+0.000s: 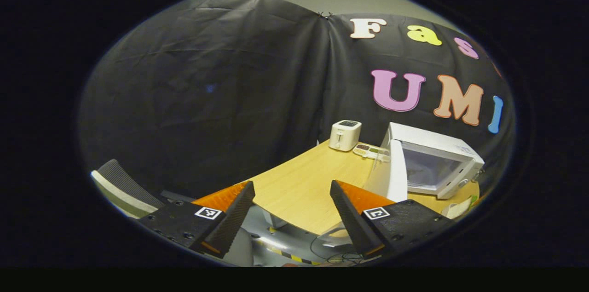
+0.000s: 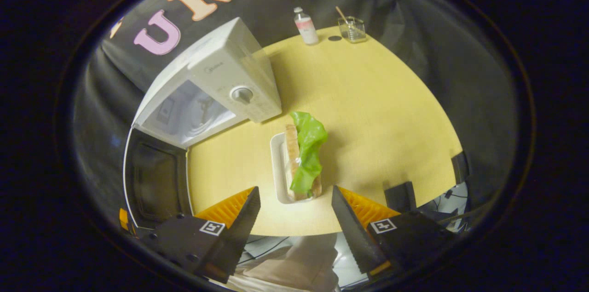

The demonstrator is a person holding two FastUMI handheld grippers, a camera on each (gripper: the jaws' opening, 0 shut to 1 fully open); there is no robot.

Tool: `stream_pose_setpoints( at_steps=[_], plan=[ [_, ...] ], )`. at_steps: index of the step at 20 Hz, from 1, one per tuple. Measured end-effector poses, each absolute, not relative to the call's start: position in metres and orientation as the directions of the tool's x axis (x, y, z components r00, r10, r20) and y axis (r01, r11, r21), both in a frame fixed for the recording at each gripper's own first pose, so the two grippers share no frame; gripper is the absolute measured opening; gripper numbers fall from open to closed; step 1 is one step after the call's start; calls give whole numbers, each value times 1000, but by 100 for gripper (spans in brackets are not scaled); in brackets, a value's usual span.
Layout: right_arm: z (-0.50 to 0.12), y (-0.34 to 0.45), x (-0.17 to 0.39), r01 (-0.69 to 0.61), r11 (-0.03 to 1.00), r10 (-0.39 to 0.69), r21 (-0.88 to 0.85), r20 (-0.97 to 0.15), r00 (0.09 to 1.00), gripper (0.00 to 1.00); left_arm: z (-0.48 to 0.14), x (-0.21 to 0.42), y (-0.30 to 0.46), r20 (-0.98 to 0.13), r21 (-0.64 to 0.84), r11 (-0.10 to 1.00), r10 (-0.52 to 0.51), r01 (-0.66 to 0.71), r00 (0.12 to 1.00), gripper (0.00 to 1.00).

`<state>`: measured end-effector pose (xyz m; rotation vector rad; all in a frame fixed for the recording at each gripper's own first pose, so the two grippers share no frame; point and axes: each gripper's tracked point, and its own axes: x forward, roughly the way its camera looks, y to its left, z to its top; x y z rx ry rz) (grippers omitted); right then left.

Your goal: Open the microwave oven with the left hand, put the food in, and close the microwave oven.

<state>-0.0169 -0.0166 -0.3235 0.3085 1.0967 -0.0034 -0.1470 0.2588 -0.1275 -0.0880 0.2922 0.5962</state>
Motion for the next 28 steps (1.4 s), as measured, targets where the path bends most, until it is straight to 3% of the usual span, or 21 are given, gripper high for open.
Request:
stream_pose_setpoints(
  at_steps=[1,2,6,7,10,11,14,15,16,17,19,20,21,22,23,24,25,28],
  plan=[
    [-329,-18,-11,154,956,158,248,-883,443,93,-125,-145,258,-291,5,815,556,-580,779,92],
    [-336,-18,-5,153,956,166,249,-893,419,98,-123,-142,259,-285,6,805,570,-593,771,92],
    [-355,-17,14,140,959,183,246,-916,357,98,-119,-136,254,-274,15,777,609,-630,745,96],
    [-358,-14,16,136,958,194,253,-919,343,92,-118,-133,253,-275,15,773,613,-635,741,96],
    [-369,-14,19,132,960,197,248,-929,312,89,-119,-127,252,-274,16,759,630,-651,727,92],
    [-372,-15,19,131,960,198,247,-932,305,96,-119,-124,252,-275,17,758,631,-653,725,96],
    [-380,-13,15,140,953,221,268,-933,284,76,-122,-115,247,-275,20,758,631,-652,726,96],
    [-381,-8,14,130,947,249,293,-927,280,79,-122,-112,245,-276,17,760,628,-649,728,96],
    [-380,-3,13,128,939,275,320,-920,280,64,-124,-110,242,-280,12,764,622,-645,731,93],
    [-380,-3,11,124,937,283,326,-919,274,48,-126,-107,239,-282,8,767,617,-641,735,99],
    [-379,-1,14,122,934,288,335,-912,293,52,-126,-103,236,-280,7,775,608,-632,743,96],
    [-377,-2,15,123,933,288,337,-908,305,38,-125,-103,236,-280,12,778,606,-629,744,96],
    [-373,-1,14,128,930,291,344,-903,316,44,-125,-103,236,-277,18,779,606,-626,746,96],
    [-368,1,16,136,924,298,357,-896,328,43,-123,-102,237,-272,22,781,606,-625,748,92],
    [-363,2,16,143,917,308,373,-888,341,38,-123,-102,237,-267,24,782,605,-623,750,96],
    [-357,5,18,148,910,317,387,-881,352,38,-122,-102,238,-265,24,785,602,-619,753,96],
    [-351,7,18,154,905,321,396,-875,363,44,-123,-101,240,-266,21,788,598,-615,756,92],
    [-336,11,18,164,903,308,397,-865,396,43,-128,-98,245,-279,10,802,575,-597,769,96]
  ],
)
